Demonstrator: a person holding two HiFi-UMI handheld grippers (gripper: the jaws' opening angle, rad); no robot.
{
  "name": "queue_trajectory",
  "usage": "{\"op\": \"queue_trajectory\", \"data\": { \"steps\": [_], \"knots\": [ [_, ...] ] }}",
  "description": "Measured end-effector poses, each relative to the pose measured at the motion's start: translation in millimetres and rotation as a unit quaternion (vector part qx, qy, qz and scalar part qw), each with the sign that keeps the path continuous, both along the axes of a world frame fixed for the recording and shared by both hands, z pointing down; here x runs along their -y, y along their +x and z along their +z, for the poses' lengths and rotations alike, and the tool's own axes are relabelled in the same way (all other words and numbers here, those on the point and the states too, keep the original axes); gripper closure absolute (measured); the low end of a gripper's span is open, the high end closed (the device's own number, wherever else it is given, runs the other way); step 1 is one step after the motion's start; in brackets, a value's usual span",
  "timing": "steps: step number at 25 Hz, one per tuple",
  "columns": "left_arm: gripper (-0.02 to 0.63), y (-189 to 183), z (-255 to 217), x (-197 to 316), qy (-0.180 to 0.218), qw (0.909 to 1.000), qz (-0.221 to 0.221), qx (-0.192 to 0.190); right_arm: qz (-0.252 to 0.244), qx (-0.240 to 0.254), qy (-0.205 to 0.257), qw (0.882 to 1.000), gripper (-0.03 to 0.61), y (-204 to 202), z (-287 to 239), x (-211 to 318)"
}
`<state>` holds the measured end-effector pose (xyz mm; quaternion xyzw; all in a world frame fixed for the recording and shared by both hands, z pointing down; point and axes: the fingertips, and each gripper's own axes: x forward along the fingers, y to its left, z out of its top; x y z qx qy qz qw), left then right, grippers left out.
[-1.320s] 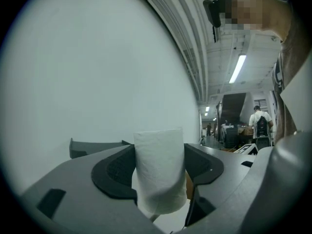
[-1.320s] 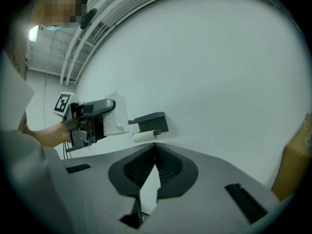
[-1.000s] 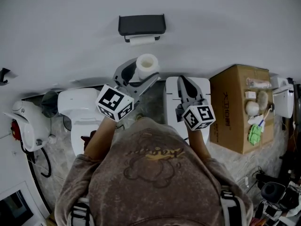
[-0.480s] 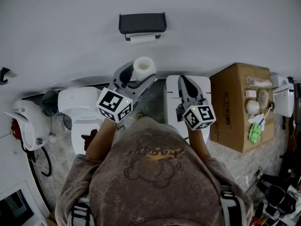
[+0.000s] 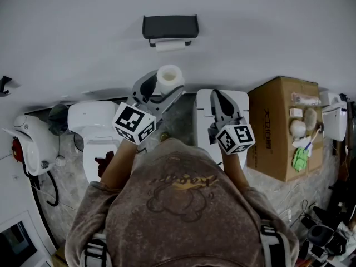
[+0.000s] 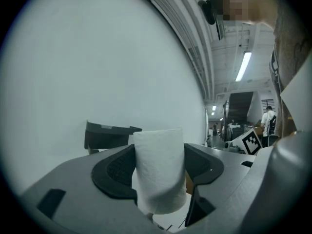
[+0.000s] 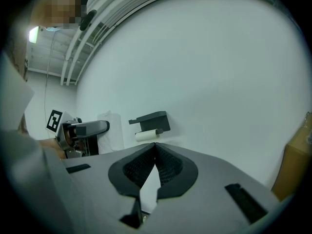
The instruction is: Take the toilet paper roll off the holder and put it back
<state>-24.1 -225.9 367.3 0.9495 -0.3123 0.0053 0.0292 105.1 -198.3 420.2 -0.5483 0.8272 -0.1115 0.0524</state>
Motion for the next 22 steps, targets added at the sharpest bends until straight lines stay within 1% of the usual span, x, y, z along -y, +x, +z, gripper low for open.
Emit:
{"op": "queue_trajectory", "data": {
  "steps": [10, 17, 22],
  "knots": [
    [0.301, -1, -53, 14, 0.045, 0.9989, 0.001, -0.01, -0.011, 0.0, 0.002, 1.0, 0.583, -7, -2, -3],
    [0.301, 3, -100, 50, 0.077, 0.9969, -0.013, -0.003, -0.012, -0.001, 0.0, 1.0, 0.583, -8, 0, -2],
    [0.3, 11, -123, 78, 0.094, 0.9953, -0.023, -0.003, -0.007, -0.001, -0.002, 1.0, 0.582, -2, 2, -2]
  ]
}}
